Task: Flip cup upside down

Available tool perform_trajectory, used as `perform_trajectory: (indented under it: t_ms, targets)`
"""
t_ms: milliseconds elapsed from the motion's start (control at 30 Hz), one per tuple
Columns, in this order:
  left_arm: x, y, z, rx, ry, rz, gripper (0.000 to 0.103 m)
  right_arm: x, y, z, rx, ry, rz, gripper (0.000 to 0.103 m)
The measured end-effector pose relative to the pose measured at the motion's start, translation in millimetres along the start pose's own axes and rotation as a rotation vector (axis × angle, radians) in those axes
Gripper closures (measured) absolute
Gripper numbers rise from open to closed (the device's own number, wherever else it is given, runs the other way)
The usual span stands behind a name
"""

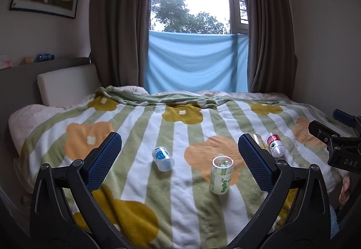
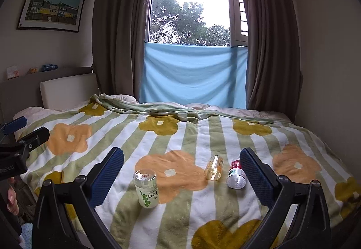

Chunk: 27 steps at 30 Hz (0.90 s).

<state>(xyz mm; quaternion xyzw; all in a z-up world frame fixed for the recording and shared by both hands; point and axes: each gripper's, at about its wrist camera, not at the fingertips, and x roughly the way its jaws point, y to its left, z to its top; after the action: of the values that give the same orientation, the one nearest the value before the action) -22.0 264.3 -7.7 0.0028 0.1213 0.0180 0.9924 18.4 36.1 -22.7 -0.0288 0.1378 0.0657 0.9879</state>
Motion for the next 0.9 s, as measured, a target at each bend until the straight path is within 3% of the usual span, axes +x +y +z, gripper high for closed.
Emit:
perform_trajectory:
  t_ms: [367,900]
  targets:
    - [-2.6,-3.5,-3.8,-0.011,-0.012,-0.034,0.000,-14.8,0.9,0.4,0.003,-0.042,-0.066,0.000]
    - [-0.7,-9.7,-5.3,0.008,-0.006,-0.028,0.000,-15.6,0.6,1.8,0.009,-0.033,-0.071,0.000]
